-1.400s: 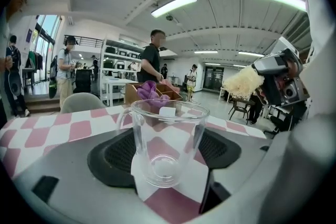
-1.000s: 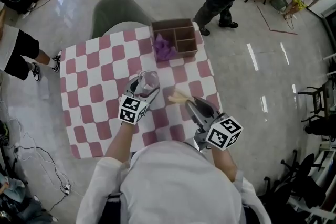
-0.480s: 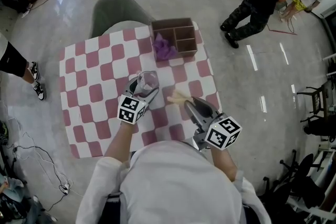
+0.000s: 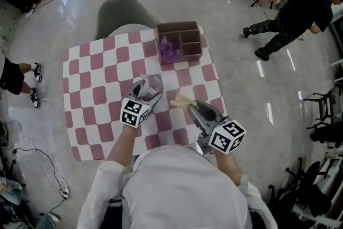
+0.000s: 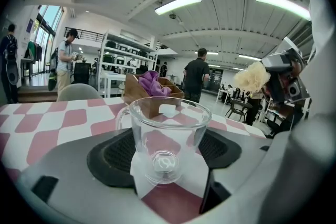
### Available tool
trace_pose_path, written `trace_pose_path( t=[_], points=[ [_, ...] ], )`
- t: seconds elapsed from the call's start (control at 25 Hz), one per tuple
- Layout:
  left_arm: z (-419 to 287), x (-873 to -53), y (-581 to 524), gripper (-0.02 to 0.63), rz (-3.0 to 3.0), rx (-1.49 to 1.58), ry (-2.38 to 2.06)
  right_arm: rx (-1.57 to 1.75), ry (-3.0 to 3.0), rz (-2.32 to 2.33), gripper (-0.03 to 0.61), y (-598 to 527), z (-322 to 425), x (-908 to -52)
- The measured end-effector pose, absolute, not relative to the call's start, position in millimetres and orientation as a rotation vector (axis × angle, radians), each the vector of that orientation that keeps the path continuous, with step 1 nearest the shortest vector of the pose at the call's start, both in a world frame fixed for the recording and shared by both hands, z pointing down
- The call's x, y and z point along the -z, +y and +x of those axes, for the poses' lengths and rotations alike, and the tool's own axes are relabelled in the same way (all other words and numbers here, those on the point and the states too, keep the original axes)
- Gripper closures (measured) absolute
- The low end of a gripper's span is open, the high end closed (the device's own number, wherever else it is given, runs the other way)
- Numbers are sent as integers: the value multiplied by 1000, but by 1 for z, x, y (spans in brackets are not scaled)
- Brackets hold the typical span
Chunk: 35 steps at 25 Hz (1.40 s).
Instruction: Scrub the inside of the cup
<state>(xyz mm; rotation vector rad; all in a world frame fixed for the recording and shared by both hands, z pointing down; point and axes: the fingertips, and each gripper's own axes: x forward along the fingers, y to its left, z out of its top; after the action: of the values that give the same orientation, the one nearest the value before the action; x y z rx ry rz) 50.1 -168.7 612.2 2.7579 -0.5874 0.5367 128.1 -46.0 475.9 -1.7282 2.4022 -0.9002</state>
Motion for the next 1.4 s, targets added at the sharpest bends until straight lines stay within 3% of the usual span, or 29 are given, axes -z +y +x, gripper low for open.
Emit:
trace_pose_path(
  t=[1.4],
  points=[
    [12,-586,-139,255,2757,-544,-732,818,2542,-1663,472,-52,114,-479]
  ],
)
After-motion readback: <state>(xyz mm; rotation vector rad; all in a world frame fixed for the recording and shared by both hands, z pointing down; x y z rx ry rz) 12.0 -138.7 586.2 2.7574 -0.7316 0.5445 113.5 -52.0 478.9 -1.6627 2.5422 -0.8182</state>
